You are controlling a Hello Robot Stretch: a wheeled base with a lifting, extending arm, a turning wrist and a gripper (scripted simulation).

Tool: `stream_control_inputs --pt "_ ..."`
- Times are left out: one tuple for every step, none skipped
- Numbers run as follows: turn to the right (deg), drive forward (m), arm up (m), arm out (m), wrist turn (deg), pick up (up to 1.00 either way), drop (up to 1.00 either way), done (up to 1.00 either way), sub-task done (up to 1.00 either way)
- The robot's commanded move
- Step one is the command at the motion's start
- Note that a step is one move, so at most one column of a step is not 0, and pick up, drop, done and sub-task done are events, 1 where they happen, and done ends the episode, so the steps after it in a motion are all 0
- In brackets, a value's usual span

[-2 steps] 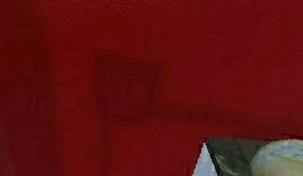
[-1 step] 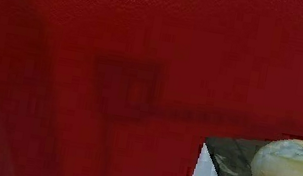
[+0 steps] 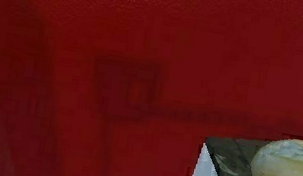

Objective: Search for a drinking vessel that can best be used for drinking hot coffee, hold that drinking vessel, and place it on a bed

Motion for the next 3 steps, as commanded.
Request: stream_control_inputs --pt "0.0 0.0 0.0 0.0 9.0 0.0 0.0 0.0 0.0" --pt "0.0 0.0 -0.16 0.0 0.0 0.0 0.0 0.0 0.0" --pt "0.0 0.0 0.0 0.0 0.0 1.0 0.0 0.0 0.0"
